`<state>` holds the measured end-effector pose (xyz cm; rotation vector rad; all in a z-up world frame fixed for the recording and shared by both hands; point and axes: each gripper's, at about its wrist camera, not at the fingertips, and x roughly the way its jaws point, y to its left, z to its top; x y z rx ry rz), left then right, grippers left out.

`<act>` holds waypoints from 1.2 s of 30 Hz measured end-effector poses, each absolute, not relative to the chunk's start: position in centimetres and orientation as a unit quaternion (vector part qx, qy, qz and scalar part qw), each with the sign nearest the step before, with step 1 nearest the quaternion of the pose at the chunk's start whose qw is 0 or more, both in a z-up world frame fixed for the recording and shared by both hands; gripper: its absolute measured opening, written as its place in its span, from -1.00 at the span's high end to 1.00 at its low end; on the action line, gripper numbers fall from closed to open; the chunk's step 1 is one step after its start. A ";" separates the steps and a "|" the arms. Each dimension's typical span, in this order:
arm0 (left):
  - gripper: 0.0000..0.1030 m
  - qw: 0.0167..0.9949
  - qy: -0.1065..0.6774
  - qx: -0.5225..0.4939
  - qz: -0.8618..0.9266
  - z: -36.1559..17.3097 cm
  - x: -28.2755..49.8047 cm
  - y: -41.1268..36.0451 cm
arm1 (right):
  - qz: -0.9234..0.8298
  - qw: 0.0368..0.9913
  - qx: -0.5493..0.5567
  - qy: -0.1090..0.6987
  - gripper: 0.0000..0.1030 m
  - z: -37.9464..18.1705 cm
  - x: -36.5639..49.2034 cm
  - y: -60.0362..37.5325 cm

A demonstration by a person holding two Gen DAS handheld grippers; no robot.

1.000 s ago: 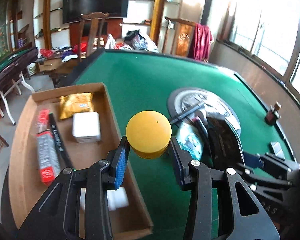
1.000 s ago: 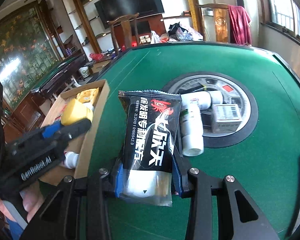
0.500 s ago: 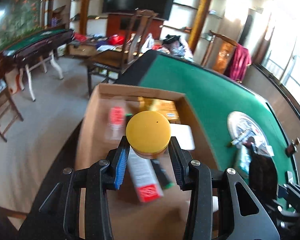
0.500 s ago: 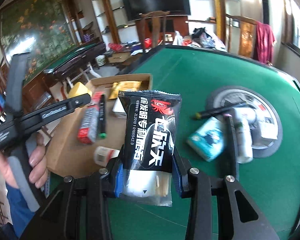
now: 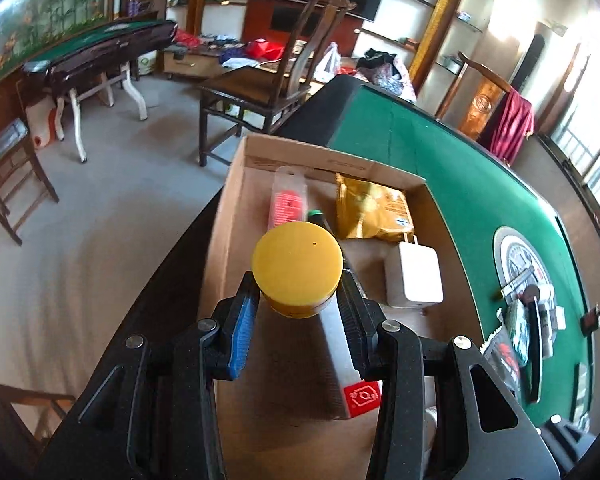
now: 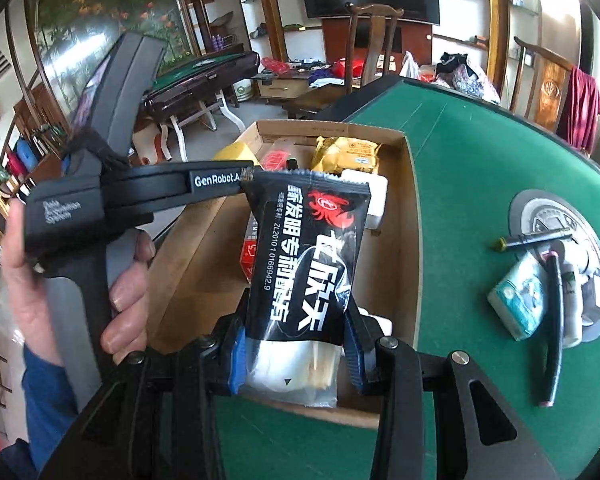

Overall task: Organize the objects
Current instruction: 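Carry the yellow container into the box and release it while the right tool drops the black packet in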

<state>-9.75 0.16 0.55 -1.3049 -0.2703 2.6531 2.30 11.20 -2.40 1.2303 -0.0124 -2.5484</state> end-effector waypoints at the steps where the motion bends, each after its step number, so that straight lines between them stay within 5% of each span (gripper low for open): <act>1: 0.23 0.088 -0.098 -0.440 0.888 0.6 -9.9 0.0 | -0.889 0.152 0.432 -0.002 0.24 -2.7 2.0 11.0; 36: 0.19 0.101 -0.129 -0.432 0.887 0.9 -10.1 -0.8 | -0.894 0.144 0.424 -0.006 0.21 -3.5 0.6 10.8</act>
